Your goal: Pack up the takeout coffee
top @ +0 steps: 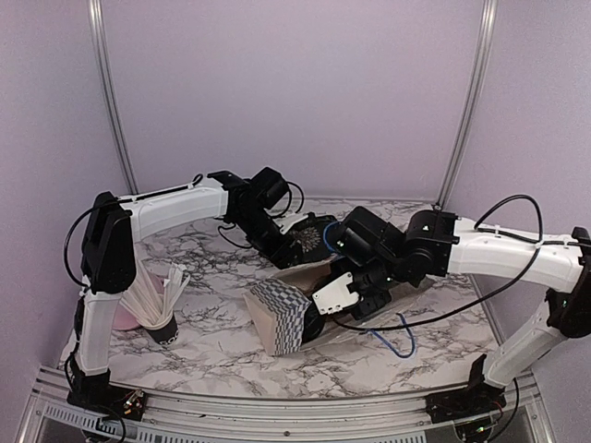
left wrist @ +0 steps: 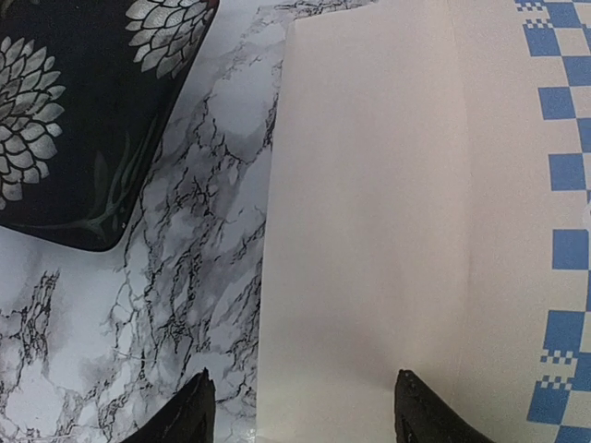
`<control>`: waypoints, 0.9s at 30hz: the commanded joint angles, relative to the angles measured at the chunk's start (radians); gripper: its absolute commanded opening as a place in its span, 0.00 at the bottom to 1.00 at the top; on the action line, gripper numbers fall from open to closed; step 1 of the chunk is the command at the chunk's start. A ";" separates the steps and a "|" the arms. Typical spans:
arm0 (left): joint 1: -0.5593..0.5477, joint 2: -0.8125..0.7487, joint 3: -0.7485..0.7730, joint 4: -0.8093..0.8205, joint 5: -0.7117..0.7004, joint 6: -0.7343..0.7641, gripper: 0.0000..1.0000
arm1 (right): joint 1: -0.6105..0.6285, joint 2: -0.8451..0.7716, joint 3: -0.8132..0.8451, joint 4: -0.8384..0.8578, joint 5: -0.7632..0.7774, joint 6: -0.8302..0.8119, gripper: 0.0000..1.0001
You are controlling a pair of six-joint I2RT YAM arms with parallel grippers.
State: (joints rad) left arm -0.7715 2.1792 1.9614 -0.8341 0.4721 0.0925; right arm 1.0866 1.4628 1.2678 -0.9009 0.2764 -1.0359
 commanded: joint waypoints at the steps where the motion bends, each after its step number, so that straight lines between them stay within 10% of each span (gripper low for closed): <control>1: -0.006 0.015 -0.041 -0.005 0.090 0.005 0.67 | -0.022 0.063 0.108 -0.137 -0.089 0.060 0.58; 27: -0.021 -0.075 -0.079 -0.007 -0.041 0.010 0.75 | -0.079 0.281 0.291 -0.472 -0.253 0.034 0.56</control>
State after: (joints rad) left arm -0.8341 2.1761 1.8507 -0.8345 0.5156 0.1108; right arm 1.0321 1.7184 1.5581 -1.3239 0.0483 -1.0050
